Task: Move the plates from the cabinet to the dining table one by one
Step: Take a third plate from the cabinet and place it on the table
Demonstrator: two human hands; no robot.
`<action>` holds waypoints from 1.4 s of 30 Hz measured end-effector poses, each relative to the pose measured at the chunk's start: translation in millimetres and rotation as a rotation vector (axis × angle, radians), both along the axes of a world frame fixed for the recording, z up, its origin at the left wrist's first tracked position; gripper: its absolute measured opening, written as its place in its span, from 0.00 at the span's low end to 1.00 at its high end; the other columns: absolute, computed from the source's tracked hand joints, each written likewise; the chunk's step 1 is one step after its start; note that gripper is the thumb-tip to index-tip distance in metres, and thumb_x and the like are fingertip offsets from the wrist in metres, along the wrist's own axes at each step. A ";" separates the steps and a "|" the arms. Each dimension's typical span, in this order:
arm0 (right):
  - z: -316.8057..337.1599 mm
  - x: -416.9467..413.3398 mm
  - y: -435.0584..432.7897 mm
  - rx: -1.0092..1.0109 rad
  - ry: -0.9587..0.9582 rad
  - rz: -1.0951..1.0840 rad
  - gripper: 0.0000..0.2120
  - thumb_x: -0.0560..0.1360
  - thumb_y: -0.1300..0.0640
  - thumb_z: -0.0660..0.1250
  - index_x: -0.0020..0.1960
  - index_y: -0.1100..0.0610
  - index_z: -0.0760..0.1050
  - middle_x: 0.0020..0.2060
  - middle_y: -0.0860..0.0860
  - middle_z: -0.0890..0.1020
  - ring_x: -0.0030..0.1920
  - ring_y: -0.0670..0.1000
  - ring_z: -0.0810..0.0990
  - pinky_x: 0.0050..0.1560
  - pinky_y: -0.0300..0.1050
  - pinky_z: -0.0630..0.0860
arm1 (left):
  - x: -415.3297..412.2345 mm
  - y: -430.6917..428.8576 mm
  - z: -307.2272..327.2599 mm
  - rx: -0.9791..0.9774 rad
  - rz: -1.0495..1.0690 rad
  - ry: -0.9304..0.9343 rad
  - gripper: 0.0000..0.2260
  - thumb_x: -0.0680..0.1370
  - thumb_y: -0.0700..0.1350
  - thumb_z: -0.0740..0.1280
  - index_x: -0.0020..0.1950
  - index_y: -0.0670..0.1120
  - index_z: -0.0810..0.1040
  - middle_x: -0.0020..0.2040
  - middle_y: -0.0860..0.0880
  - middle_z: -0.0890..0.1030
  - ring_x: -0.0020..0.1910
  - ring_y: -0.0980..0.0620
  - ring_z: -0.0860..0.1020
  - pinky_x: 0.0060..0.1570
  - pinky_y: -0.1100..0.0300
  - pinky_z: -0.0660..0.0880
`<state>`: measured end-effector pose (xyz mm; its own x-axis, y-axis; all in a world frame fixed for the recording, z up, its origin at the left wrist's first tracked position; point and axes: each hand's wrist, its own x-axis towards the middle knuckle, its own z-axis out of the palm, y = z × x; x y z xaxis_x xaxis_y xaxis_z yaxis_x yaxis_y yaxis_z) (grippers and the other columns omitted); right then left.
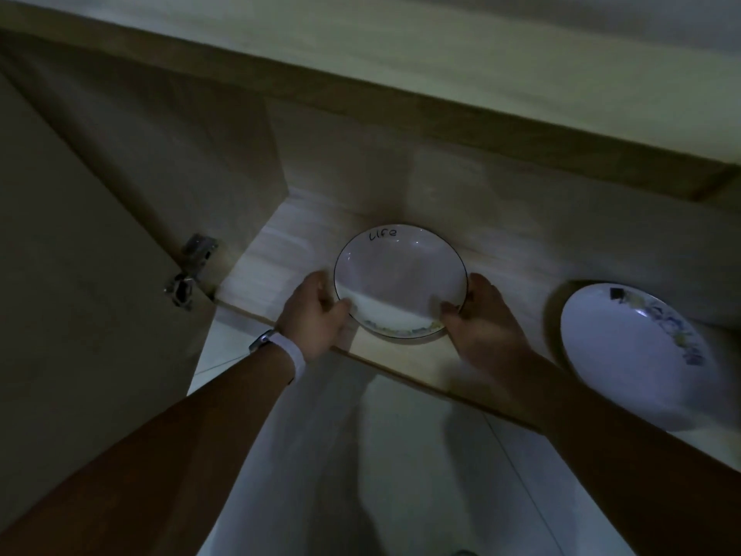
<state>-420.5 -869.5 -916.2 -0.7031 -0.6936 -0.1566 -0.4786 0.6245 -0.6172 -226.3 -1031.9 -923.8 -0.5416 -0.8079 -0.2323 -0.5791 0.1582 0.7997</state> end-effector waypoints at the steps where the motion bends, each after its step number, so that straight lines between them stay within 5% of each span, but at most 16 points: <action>1: 1.2 -0.3 -2.4 -0.005 -0.019 -0.017 0.28 0.70 0.37 0.62 0.65 0.50 0.67 0.56 0.50 0.75 0.54 0.53 0.76 0.54 0.54 0.77 | -0.8 -2.0 -2.0 -0.002 0.011 -0.002 0.13 0.71 0.56 0.67 0.53 0.53 0.73 0.45 0.51 0.83 0.45 0.50 0.81 0.48 0.48 0.79; 6: -2.6 -11.1 -17.8 0.002 -0.030 -0.058 0.32 0.67 0.34 0.60 0.64 0.52 0.68 0.55 0.52 0.78 0.53 0.57 0.79 0.51 0.58 0.79 | -18.3 -14.6 -11.1 -0.014 -0.003 -0.065 0.15 0.70 0.61 0.64 0.45 0.51 0.80 0.40 0.52 0.83 0.41 0.50 0.81 0.46 0.48 0.80; 13: -11.8 -17.7 -30.4 0.001 -0.090 -0.088 0.21 0.75 0.48 0.65 0.63 0.59 0.70 0.51 0.55 0.80 0.50 0.58 0.79 0.50 0.53 0.77 | -30.7 -19.3 -16.3 -0.033 0.018 -0.094 0.15 0.71 0.62 0.62 0.50 0.55 0.77 0.47 0.50 0.83 0.47 0.45 0.80 0.50 0.48 0.79; 21: -13.2 -14.5 -24.9 -0.135 -0.149 -0.064 0.21 0.73 0.54 0.64 0.64 0.60 0.69 0.50 0.53 0.79 0.49 0.55 0.78 0.48 0.52 0.77 | -27.0 -6.8 -21.3 0.022 0.131 0.091 0.12 0.75 0.51 0.64 0.58 0.54 0.76 0.50 0.51 0.82 0.50 0.48 0.79 0.53 0.50 0.78; 26: -11.3 -6.7 -16.6 -0.275 -0.298 -0.106 0.18 0.74 0.63 0.64 0.64 0.57 0.68 0.46 0.46 0.77 0.50 0.53 0.78 0.41 0.44 0.76 | -24.5 6.4 -12.3 0.072 0.159 0.283 0.15 0.79 0.40 0.61 0.65 0.48 0.73 0.51 0.53 0.79 0.51 0.52 0.78 0.49 0.63 0.73; 33: -7.7 12.6 2.3 -0.415 -0.461 -0.170 0.19 0.73 0.64 0.66 0.59 0.46 0.71 0.51 0.49 0.82 0.51 0.52 0.81 0.52 0.59 0.80 | -2.9 20.7 -0.6 0.146 0.143 0.399 0.15 0.78 0.35 0.60 0.55 0.56 0.71 0.50 0.53 0.79 0.50 0.49 0.79 0.44 0.51 0.79; 36: -3.7 23.7 7.5 -0.480 -0.450 -0.214 0.21 0.67 0.57 0.66 0.59 0.49 0.71 0.52 0.50 0.81 0.51 0.53 0.81 0.51 0.60 0.80 | 3.8 33.1 9.7 0.150 0.122 0.477 0.18 0.78 0.31 0.59 0.59 0.52 0.72 0.51 0.54 0.80 0.48 0.55 0.79 0.42 0.63 0.77; 42: 13.0 36.3 20.3 -0.517 -0.468 -0.148 0.27 0.68 0.65 0.64 0.66 0.52 0.71 0.52 0.48 0.81 0.49 0.44 0.81 0.45 0.43 0.80 | 24.8 51.9 25.7 0.158 0.111 0.589 0.23 0.77 0.31 0.60 0.63 0.55 0.73 0.56 0.58 0.81 0.55 0.57 0.80 0.48 0.63 0.77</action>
